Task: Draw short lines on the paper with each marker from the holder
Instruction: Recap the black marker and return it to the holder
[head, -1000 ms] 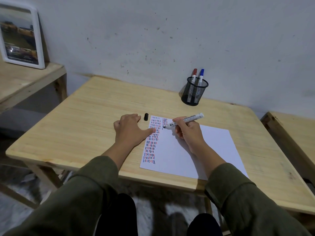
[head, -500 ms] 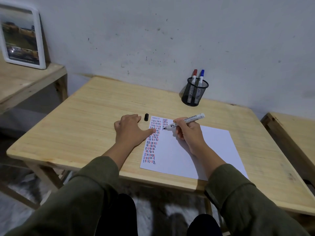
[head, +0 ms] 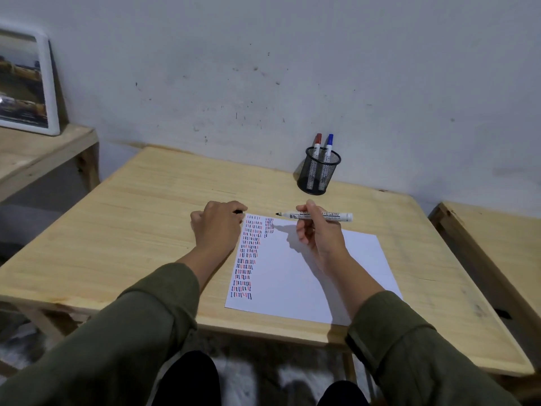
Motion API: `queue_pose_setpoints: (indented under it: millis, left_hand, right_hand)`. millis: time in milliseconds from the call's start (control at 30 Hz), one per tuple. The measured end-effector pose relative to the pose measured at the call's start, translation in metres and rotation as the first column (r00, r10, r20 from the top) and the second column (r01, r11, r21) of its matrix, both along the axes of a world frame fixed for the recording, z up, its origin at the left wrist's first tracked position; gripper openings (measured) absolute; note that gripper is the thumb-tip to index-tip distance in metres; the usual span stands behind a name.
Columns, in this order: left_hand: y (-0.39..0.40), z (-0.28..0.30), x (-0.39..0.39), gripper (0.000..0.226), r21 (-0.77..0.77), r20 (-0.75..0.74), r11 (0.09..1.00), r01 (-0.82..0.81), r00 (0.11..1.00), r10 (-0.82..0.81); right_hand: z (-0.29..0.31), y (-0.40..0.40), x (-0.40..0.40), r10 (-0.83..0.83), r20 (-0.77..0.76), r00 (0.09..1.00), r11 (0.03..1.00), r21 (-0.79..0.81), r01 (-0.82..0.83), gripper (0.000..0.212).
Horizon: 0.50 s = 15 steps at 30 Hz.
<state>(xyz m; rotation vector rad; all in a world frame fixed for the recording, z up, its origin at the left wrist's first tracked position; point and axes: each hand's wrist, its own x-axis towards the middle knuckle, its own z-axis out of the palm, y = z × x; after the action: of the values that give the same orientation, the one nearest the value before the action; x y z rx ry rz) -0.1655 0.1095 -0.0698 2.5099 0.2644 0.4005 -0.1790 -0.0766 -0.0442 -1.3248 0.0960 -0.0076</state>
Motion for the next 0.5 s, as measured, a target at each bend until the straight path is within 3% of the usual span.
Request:
queue_pose_setpoints:
  millis: [67,100,167,200,267,500]
  left_hand:
    - [-0.005,0.008,0.004,0.021,-0.168,0.038,0.986,-0.025,0.999,0.032]
    - [-0.01,0.015,0.006,0.018,-0.35,0.06,0.937,-0.018,0.997,0.041]
    - [-0.022,0.033,0.008,0.015,-0.71,0.06,0.705,0.009,0.997,0.048]
    - [-0.027,0.041,0.008,0.015,-0.81,0.043,0.587,0.007,0.998,0.048]
    - [-0.035,0.053,0.012,0.017,-0.886,0.017,0.463,0.001,0.999,0.029]
    - [-0.06,0.082,0.009,0.026,-0.95,-0.043,0.311,-0.022,0.997,-0.062]
  right_hand:
    - [0.009,-0.003,0.001,0.019,0.038,0.999,1.0,-0.002,-0.019,0.022]
    - [0.015,-0.004,0.002,0.028,0.057,0.998,1.0,-0.003,-0.028,0.021]
    - [0.027,-0.007,0.002,0.053,0.096,0.994,0.999,-0.019,-0.051,0.017]
    - [0.033,-0.008,0.001,0.068,0.114,0.991,0.998,-0.027,-0.065,0.016]
    - [0.042,-0.011,0.001,0.081,0.142,0.987,0.996,-0.035,-0.076,0.017]
    - [0.062,-0.023,0.001,0.059,0.198,0.978,0.995,-0.087,-0.043,0.021]
